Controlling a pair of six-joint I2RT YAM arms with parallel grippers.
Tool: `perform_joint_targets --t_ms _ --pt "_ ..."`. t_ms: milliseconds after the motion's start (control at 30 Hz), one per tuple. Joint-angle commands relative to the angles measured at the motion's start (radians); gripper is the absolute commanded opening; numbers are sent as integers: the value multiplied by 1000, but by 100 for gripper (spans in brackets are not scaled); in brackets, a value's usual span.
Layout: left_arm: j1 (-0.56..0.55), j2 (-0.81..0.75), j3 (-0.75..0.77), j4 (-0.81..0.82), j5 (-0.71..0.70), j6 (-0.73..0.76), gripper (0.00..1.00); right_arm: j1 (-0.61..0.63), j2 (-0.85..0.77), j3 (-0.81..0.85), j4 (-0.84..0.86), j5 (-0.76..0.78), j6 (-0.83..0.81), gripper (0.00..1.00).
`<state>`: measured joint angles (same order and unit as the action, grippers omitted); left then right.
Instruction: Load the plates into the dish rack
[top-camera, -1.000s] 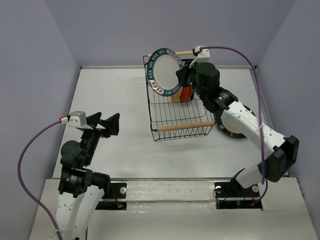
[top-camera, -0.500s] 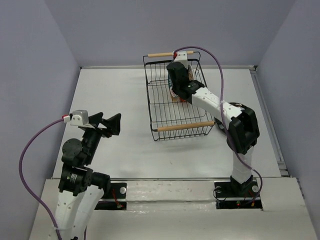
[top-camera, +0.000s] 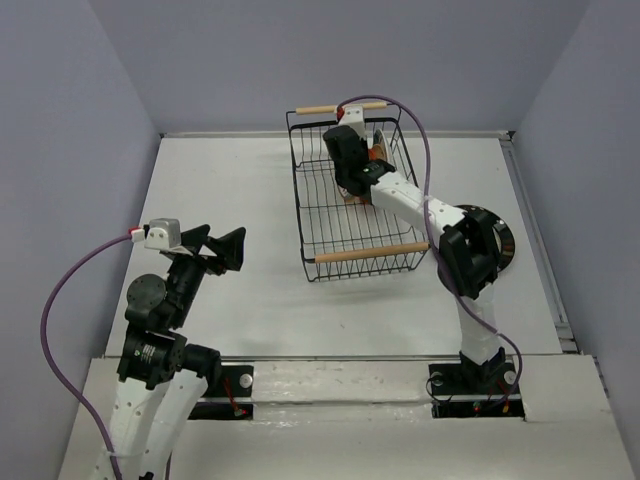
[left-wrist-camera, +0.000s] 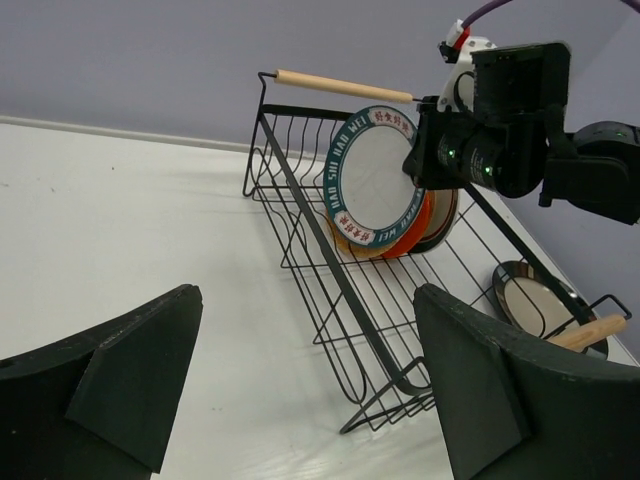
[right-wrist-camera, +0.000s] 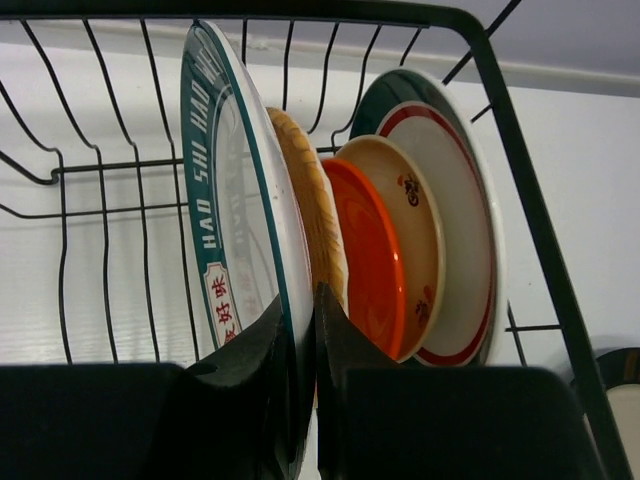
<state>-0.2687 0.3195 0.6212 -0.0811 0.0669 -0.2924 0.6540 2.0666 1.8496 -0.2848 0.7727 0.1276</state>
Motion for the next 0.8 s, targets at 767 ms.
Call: perform_joint_targets --t_ms 767 --pt "-9 10 6 20 1 22 97 -2 170 209 12 30 -19 31"
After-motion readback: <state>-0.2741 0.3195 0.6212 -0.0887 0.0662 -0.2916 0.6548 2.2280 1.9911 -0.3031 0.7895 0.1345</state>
